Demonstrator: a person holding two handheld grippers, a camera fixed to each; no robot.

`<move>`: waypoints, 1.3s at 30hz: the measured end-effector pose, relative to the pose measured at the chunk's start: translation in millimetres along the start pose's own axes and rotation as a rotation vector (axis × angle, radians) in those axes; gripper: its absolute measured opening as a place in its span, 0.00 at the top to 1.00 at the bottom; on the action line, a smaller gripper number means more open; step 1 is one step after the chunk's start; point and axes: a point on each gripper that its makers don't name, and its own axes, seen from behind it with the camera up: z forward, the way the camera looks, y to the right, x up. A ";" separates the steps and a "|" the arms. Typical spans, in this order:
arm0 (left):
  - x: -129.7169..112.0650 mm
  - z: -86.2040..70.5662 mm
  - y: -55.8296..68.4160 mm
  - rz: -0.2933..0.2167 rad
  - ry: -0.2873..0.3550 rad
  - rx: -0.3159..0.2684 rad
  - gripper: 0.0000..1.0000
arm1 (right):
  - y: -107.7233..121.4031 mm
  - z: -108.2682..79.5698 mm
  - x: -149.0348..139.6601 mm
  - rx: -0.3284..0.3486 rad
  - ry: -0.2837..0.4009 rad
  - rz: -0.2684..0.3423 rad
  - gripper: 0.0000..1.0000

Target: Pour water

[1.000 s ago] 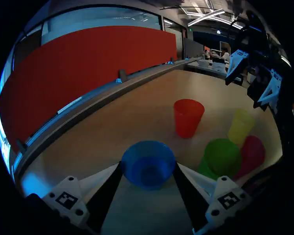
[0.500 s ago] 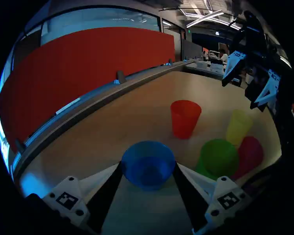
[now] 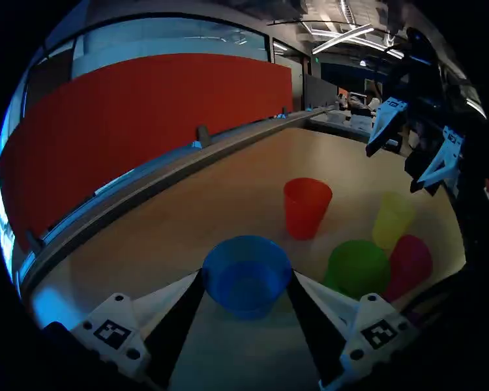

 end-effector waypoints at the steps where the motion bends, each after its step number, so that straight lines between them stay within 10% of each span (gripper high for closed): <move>1: 1.9 -1.7 -0.8 0.000 0.005 0.003 0.14 | -0.2 -0.1 0.2 0.000 0.001 0.000 0.00; 39: 87.3 -78.1 5.0 0.003 0.250 0.085 0.14 | -8.9 -26.5 19.5 -0.027 0.052 -0.010 0.00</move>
